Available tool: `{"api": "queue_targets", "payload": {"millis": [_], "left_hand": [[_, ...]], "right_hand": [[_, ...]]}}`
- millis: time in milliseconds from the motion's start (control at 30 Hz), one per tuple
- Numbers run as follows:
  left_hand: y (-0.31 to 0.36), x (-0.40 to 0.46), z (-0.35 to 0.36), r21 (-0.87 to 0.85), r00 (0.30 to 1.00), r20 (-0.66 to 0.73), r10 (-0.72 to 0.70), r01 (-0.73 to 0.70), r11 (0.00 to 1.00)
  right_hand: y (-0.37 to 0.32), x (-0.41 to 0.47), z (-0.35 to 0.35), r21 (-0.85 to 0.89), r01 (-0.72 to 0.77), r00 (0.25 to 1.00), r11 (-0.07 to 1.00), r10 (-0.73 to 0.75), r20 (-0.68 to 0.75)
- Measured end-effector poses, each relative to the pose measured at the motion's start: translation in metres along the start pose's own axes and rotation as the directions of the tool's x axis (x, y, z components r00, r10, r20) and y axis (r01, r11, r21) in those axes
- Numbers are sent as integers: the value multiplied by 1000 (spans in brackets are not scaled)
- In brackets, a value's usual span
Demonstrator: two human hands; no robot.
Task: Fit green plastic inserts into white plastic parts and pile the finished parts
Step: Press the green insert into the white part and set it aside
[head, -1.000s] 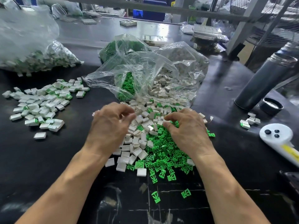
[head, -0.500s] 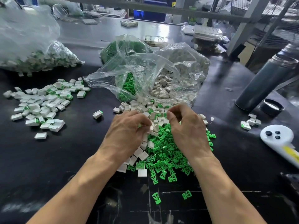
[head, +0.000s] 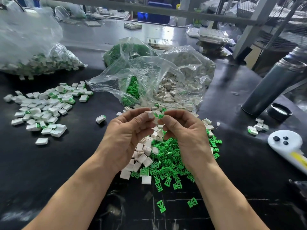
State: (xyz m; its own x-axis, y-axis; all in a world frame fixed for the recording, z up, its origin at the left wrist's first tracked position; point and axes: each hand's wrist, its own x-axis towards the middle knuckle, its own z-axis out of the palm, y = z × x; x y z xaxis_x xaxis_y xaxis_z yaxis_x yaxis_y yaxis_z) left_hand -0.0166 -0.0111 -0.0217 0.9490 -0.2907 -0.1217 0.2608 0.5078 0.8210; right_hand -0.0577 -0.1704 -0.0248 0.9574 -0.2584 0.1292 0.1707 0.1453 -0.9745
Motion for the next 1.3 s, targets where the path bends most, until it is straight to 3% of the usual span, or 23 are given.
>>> {"api": "queue_targets", "payload": {"millis": [333,633,1000,1300], "left_hand": [[1,-5,3,-52,997,48,-60,62,997],[-4,-5,2,62,997,62,-41,37,997],[-6,-7,4,249,992,52,114,-124,961],[-2,-6,0,395,985,81,150,-170,903]], "right_hand": [[0,-2,2,56,4,1000,998,-4,7],[-2,-4,0,-16,42,999,999,-42,-4],[-1,-5,1,-220,119,990,968,-133,-52],[1,-2,-4,-146,28,1000,989,-26,14]]}}
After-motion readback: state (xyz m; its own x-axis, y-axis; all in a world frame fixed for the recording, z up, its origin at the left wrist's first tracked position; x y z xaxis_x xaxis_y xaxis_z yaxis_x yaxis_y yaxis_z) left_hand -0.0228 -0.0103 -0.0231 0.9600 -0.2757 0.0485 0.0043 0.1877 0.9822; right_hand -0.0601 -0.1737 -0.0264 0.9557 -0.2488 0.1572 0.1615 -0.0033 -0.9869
